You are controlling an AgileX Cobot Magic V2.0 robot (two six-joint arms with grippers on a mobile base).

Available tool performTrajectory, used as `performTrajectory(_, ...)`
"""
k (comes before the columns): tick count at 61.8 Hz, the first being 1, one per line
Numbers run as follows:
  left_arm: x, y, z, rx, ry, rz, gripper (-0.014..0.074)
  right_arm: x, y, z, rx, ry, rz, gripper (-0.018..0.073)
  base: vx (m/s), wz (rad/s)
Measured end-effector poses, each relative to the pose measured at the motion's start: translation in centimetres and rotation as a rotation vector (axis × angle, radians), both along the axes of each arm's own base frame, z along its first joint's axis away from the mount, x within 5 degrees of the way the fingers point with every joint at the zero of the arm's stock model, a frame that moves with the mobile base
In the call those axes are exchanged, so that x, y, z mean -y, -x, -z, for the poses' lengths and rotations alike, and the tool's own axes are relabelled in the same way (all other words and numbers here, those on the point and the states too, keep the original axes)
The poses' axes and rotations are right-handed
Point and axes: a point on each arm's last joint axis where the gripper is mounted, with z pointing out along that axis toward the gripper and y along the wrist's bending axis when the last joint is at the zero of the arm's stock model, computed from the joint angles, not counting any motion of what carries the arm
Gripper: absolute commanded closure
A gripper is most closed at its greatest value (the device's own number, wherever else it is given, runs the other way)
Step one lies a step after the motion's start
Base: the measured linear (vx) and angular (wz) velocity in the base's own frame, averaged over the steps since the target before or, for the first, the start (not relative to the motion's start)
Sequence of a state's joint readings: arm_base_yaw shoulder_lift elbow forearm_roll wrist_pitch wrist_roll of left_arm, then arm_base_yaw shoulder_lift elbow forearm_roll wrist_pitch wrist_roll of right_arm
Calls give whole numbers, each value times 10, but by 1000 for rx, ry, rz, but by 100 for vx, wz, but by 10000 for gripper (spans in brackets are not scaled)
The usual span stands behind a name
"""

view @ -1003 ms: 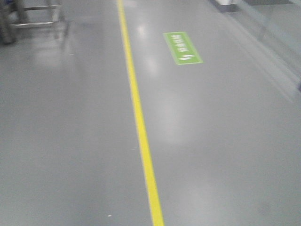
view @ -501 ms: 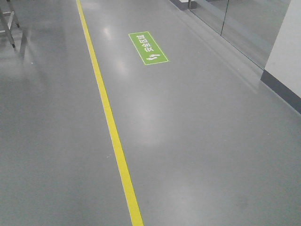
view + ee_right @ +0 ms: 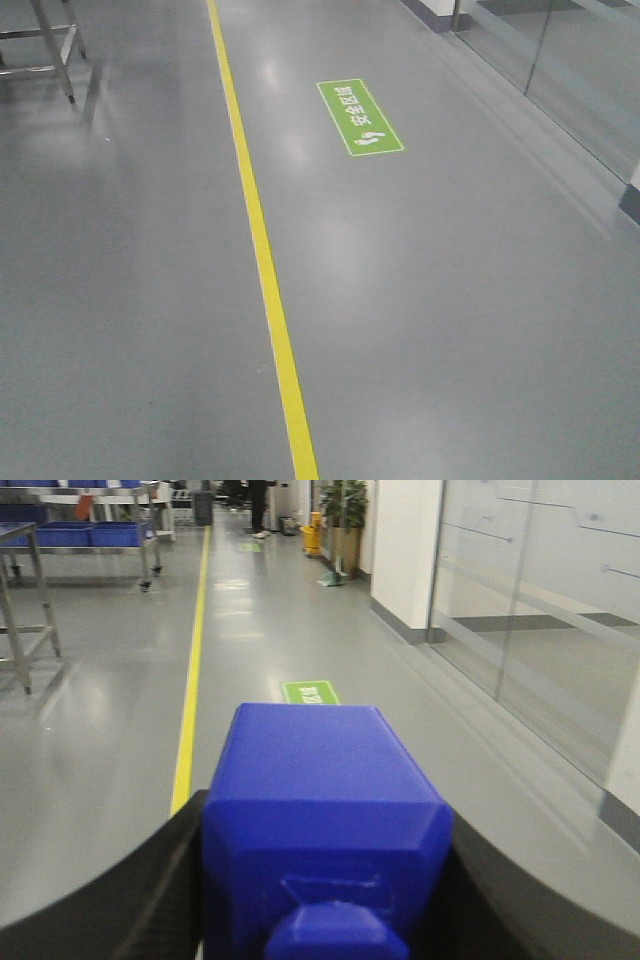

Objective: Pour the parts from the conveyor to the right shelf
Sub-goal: 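Drive along the yellow-lined aisle carrying the blue part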

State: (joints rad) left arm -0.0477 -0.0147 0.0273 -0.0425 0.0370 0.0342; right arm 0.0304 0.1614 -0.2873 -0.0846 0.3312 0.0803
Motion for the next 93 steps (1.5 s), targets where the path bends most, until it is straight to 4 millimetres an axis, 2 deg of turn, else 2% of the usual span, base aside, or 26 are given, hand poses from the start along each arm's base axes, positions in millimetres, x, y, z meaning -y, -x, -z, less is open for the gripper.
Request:
performTrajectory(41, 0, 0, 0, 0, 0, 0, 602, 0, 0, 0, 0, 0, 0, 568, 55, 33)
performTrajectory(93, 0, 0, 0, 0, 0, 0, 602, 0, 0, 0, 0, 0, 0, 568, 69, 0)
